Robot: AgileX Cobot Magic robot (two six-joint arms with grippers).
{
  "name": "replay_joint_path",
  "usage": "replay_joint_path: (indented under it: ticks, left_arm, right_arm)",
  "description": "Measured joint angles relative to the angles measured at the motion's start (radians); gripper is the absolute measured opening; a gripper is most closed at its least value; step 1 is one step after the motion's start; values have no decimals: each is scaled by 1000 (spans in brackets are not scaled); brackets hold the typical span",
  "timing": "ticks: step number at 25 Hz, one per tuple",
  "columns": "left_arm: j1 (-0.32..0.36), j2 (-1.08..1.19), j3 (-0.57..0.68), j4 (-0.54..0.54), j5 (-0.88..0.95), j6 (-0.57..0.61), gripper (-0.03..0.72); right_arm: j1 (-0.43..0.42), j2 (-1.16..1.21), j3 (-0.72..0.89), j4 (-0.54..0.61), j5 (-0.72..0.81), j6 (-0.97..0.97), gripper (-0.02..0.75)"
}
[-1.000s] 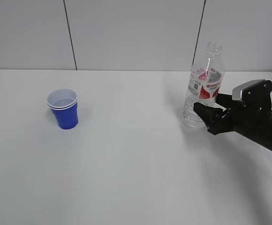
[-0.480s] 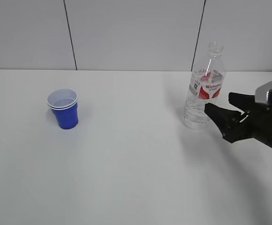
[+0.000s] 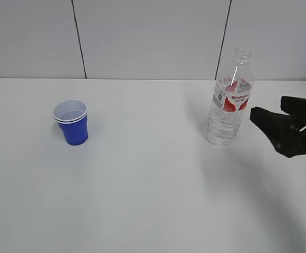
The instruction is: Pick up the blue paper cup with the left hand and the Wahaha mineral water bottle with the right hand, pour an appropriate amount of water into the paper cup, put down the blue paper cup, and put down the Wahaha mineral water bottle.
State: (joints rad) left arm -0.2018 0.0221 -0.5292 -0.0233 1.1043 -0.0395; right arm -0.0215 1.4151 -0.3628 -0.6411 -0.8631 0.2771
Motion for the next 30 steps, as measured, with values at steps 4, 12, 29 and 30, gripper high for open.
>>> replay_joint_path:
  ticks: [4,12,29,30]
  left_arm:
    - [0,0,0,0,0,0,477]
    - [0,0,0,0,0,0,463]
    - [0,0,0,0,0,0,459]
    - [0,0,0,0,0,0,459]
  right_arm:
    - [0,-141,6,-4,131,44,591]
    - [0,-459,-16,-103,489,131,591]
    - [0,-1096,-62,-426,998,426,590]
    - [0,-1120,-62,-440,1037,426,590]
